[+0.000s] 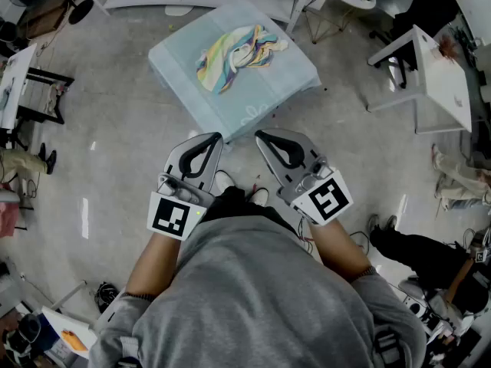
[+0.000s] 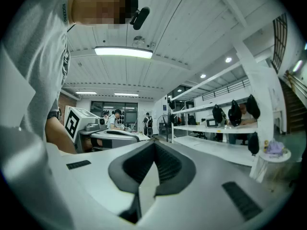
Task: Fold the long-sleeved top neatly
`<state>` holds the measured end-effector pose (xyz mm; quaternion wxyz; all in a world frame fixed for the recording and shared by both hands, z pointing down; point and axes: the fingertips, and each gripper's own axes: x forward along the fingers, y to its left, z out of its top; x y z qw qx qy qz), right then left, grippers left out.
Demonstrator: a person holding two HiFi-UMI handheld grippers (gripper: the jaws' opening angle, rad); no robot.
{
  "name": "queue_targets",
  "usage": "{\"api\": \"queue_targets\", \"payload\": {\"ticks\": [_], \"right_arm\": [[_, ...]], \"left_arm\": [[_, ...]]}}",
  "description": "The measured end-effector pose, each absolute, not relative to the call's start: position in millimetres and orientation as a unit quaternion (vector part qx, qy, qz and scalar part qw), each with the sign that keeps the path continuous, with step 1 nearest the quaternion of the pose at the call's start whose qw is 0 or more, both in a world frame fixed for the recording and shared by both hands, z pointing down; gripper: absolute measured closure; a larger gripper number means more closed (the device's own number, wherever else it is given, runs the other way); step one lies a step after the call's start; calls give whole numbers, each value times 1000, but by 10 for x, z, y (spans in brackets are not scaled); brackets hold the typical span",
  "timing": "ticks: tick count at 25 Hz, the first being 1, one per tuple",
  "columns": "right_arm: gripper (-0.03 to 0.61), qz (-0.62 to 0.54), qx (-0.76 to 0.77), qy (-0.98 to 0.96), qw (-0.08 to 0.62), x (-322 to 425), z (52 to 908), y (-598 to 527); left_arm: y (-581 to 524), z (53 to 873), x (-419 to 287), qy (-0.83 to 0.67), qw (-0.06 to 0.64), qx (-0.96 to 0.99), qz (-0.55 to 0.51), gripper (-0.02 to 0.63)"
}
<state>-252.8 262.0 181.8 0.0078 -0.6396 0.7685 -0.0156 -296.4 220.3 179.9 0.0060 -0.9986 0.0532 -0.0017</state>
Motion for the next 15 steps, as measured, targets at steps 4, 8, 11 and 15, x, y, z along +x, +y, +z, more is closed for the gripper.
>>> {"api": "queue_targets", "payload": {"ticks": [4, 8, 11, 15], "right_arm": [[572, -26, -634, 773, -24, -2624, 1977, 2891], [572, -24, -641, 766, -29, -2834, 1983, 3039], [572, -26, -648, 761, -10, -2989, 1955, 3103], [571, -15, -665, 746, -2, -3195, 1917, 3130]], "left_arm": [[2353, 1784, -3125, 63, -12, -998, 7, 598], [2456, 1799, -3370, 56, -4, -998, 3, 598], [2447, 1834, -3570, 56, -2, -998, 6, 598], [2371, 1850, -3836, 54, -12, -998, 14, 597]]}}
